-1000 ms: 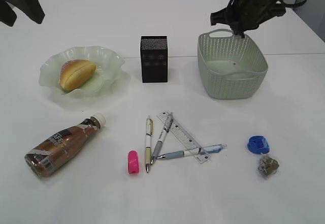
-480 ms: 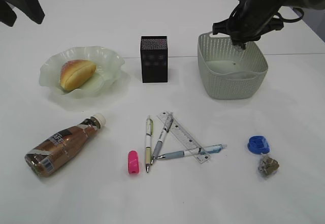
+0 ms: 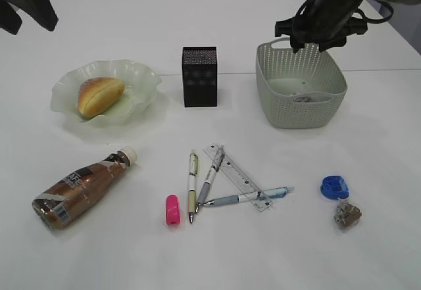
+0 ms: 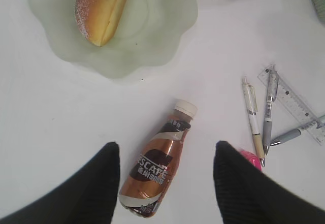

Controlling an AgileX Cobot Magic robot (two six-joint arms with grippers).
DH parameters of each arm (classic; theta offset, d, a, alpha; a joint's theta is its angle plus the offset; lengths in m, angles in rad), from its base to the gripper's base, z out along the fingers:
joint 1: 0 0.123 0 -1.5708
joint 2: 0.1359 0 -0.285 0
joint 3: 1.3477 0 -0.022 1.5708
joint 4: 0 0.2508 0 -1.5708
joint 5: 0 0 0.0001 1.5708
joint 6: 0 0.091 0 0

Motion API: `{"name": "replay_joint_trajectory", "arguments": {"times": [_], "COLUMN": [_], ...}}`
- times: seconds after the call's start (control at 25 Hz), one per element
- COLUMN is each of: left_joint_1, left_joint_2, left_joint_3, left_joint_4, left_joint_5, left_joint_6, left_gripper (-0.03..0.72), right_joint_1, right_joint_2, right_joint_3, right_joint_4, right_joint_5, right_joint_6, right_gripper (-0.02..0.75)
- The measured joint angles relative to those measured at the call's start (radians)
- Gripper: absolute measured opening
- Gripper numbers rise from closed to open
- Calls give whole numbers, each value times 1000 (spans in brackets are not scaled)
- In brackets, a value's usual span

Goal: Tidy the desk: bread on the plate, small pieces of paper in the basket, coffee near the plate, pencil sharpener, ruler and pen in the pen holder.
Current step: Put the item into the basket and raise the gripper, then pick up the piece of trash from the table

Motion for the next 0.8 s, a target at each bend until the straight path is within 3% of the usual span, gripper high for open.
{"name": "replay_joint_trajectory", "arguments": {"times": [0.4,0.8], "left_joint_1": [0,-2], "left_joint_2": [0,-2], "left_joint_3": [0,0], "left_joint_4": [0,-21], "left_joint_5": [0,0], "left_joint_6": [0,0], "left_gripper": [427,427], "right_joint_1": [2,3], "right_joint_2": [0,-99], "right_joint_3": [-278,-298], "right_joint_4": [284,344], "right_joint_5": [459,500], "right_joint_6": [-278,-329], "right_gripper": [445,445]}}
